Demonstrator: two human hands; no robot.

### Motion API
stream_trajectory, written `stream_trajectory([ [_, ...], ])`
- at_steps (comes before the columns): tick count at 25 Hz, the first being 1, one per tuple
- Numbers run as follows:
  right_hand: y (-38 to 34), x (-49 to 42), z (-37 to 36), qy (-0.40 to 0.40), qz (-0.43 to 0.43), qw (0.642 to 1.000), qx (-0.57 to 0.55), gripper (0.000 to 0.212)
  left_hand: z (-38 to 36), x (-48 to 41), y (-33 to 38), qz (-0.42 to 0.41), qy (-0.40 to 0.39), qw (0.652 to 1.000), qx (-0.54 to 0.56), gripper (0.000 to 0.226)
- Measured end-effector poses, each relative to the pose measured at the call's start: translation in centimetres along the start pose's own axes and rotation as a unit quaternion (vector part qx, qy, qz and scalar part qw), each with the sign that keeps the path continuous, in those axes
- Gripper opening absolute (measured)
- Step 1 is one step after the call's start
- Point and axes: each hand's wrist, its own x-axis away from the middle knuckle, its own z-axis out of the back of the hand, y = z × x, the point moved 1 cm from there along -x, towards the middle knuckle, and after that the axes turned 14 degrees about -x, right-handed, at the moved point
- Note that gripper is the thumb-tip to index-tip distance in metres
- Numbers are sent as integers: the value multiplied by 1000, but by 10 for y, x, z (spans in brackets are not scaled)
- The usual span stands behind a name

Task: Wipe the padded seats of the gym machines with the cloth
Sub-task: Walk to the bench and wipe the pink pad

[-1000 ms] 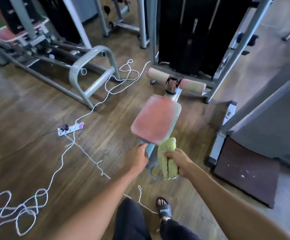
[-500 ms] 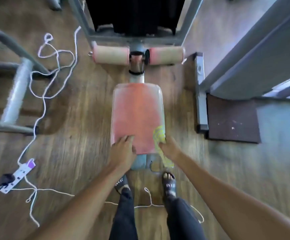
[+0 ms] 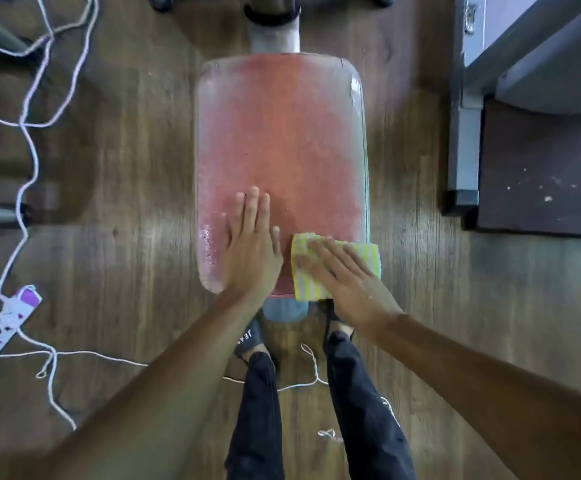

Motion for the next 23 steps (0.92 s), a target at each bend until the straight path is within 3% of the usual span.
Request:
stream_trajectory([
  [3,22,6,-23,-13,81,994,78,61,-22,-14,1,-43,39,997,-49,56],
  [6,33,2,-30,5,108,990,91,66,-31,-30,1,-53,64,995,-60,54],
  [8,40,-5,-34,35,123,986,107,58,-33,-43,-3,-35,71,996,-52,53],
  [17,55,-62,-13,149,84,978,123,54,-36,-58,-15,-47,75,994,-64,55],
  [23,72,-119,22,183,37,974,132,53,-37,-58,-15,-43,90,992,-72,55],
])
